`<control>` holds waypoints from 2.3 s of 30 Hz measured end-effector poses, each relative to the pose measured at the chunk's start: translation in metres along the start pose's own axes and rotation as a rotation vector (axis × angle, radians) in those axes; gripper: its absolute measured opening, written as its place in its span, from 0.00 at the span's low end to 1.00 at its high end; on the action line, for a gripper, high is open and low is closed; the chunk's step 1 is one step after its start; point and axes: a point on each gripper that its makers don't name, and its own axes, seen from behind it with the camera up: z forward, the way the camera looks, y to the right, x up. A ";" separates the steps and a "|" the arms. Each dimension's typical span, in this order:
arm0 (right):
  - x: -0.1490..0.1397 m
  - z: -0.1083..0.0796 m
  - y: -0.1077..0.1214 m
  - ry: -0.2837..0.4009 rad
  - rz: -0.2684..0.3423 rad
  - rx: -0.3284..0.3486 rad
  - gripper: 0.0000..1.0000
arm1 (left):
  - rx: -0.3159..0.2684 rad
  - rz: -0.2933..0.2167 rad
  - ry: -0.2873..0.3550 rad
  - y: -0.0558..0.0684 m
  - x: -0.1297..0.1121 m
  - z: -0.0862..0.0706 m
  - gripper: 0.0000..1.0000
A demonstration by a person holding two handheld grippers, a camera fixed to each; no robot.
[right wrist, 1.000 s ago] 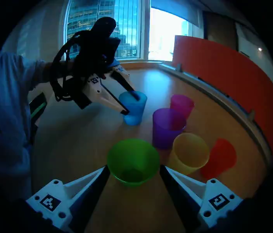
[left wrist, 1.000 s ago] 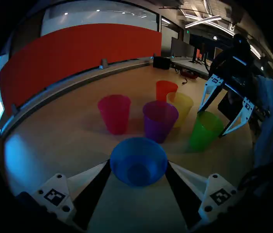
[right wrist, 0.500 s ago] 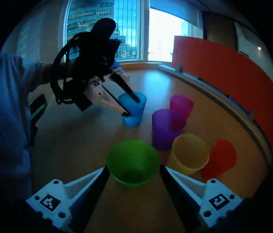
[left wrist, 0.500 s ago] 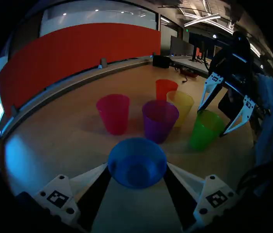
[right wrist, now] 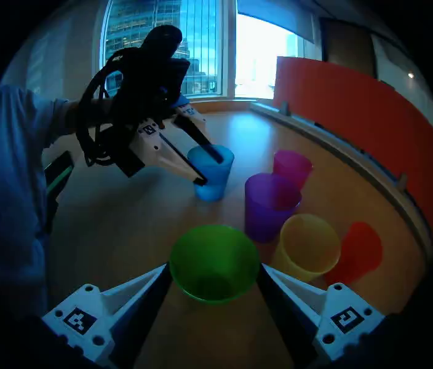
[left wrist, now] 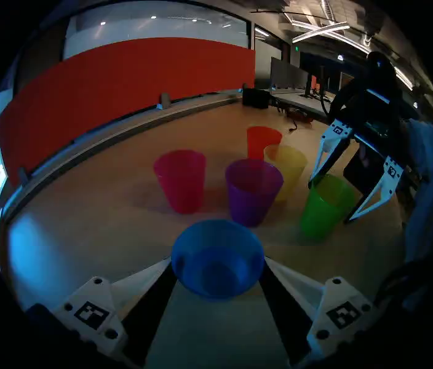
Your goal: Pour water
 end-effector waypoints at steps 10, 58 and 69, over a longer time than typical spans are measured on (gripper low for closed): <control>0.005 0.001 -0.003 0.028 0.011 -0.004 0.91 | 0.002 0.000 0.019 0.004 0.007 -0.007 0.87; 0.161 -0.085 0.038 0.413 0.026 -0.139 0.91 | 0.086 -0.014 0.404 -0.005 0.154 -0.116 0.87; 0.180 -0.089 0.043 0.462 0.025 -0.146 0.91 | 0.099 0.003 0.492 -0.001 0.186 -0.141 0.87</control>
